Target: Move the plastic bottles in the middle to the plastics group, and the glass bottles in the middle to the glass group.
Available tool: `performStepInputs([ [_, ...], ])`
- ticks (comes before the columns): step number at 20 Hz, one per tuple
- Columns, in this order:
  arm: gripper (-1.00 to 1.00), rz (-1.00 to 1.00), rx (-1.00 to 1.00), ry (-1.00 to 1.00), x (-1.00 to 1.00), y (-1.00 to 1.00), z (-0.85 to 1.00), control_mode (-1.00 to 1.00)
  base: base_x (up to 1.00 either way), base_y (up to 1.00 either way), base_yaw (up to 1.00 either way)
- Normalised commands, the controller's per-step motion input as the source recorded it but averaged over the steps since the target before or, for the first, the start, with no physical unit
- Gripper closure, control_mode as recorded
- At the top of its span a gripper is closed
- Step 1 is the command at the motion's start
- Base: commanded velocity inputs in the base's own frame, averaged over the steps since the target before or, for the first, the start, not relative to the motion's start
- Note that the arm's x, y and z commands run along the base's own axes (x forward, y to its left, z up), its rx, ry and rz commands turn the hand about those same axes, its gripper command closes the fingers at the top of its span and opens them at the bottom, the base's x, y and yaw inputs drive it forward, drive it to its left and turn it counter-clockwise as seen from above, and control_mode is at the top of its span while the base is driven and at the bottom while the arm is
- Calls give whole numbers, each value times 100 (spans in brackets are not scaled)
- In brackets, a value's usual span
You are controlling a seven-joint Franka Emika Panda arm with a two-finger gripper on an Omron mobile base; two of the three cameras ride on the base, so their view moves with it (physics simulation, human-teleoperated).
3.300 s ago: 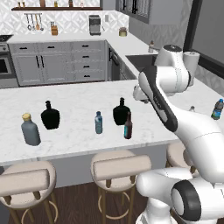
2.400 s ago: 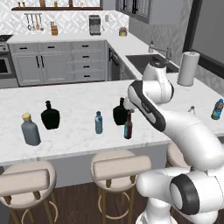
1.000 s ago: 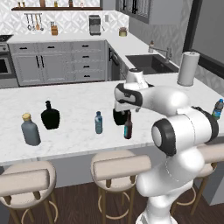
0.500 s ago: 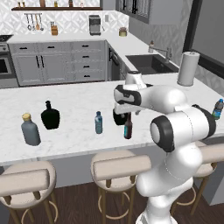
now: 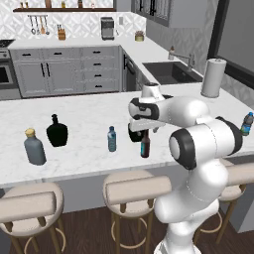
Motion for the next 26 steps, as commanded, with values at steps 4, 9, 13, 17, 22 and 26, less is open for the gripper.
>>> performStepInputs([
  [4, 100, 0, 0, 0, 0, 0, -13, -100, 0, 0, 0],
  [9, 100, 1, 0, 0, -5, 0, -12, -100, 0, 0, 0],
  [13, 100, 9, 0, -5, -14, 0, -12, -100, 0, 0, 0],
  [17, 100, 9, 0, -6, -29, -15, 0, -100, 0, 0, 0],
  [22, 100, 0, 0, 0, -48, -28, 25, -100, 0, 0, 0],
  [26, 100, 0, 0, 0, -53, -33, 35, -100, 0, 0, 0],
])
